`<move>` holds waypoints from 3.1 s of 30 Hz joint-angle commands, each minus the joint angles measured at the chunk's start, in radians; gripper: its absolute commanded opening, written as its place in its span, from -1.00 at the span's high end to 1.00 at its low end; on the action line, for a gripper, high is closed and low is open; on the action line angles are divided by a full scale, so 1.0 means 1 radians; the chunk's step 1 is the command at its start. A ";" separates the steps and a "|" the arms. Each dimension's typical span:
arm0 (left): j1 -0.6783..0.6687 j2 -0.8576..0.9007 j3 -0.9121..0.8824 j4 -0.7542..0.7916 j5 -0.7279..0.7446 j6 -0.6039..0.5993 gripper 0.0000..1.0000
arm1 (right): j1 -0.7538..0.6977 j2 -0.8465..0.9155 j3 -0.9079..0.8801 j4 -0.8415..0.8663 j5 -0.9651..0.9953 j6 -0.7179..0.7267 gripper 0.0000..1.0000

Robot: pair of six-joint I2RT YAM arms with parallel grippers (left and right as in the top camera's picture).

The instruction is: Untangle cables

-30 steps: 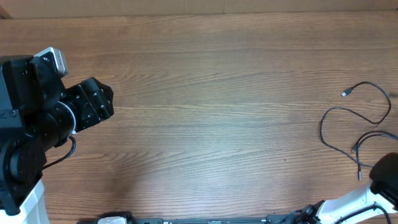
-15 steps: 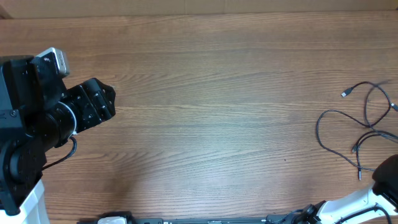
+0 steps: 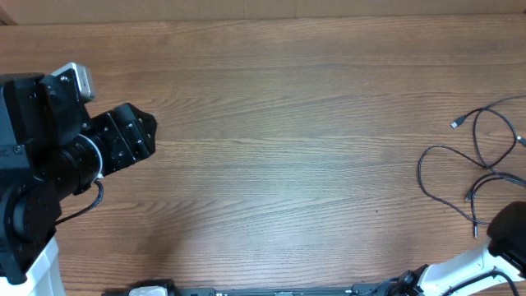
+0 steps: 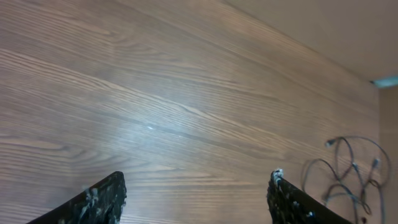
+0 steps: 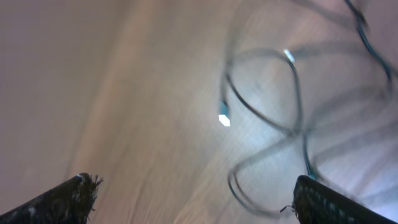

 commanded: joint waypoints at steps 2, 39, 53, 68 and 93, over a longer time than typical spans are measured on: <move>0.004 0.001 -0.002 -0.016 0.088 0.004 -0.44 | 0.035 -0.029 -0.107 -0.018 0.095 0.128 -1.00; 0.004 0.002 -0.002 -0.013 0.149 0.000 -0.45 | 0.049 -0.029 -1.068 0.690 0.025 0.141 0.00; 0.004 0.001 -0.002 -0.016 0.175 0.001 -0.44 | 0.048 -0.029 -1.107 0.935 0.023 0.125 0.93; 0.004 0.002 -0.002 -0.016 0.175 0.002 -0.45 | -0.193 -0.029 -1.083 0.980 0.036 0.009 0.93; 0.004 0.001 -0.002 -0.016 0.202 0.051 -0.48 | -0.101 -0.203 -0.830 0.702 -0.304 -0.120 -0.97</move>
